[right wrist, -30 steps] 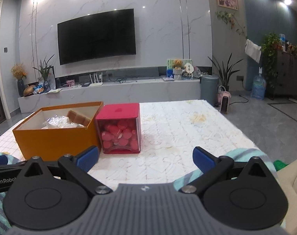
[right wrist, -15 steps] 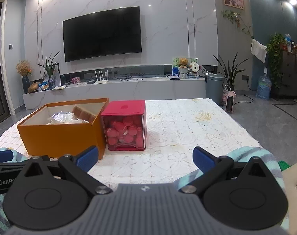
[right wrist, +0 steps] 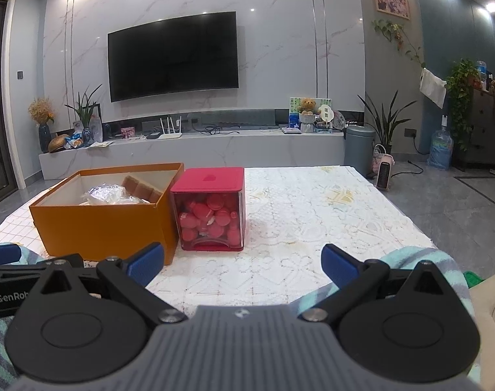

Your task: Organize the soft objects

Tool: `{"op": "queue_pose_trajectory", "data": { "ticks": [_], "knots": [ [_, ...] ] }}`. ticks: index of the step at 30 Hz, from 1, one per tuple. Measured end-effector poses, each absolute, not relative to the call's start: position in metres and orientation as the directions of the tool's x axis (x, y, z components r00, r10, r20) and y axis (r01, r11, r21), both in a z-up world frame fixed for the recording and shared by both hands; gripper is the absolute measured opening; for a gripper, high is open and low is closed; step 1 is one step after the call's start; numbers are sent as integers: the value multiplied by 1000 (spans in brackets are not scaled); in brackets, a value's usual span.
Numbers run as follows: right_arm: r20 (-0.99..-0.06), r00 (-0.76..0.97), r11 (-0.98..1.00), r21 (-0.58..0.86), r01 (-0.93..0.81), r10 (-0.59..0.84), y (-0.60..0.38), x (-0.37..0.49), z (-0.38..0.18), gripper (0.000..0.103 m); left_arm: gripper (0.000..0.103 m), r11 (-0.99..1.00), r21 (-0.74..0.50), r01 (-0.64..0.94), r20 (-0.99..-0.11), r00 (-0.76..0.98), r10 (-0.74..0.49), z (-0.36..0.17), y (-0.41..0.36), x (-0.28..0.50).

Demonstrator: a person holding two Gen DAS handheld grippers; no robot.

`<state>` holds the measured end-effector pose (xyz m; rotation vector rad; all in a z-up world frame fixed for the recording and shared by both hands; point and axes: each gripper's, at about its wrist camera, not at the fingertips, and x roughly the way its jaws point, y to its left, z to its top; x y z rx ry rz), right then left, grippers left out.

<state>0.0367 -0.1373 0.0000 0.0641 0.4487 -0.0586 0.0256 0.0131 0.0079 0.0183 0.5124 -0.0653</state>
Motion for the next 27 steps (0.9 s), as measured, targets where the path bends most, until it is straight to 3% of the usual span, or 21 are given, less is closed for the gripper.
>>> {"op": "queue_pose_trajectory", "data": {
  "ticks": [27],
  "knots": [
    [-442,896,997,38,65,-42,-136,34,-2,100,103,998,7,68,-485,873,-56,7,15,26]
  ]
}}
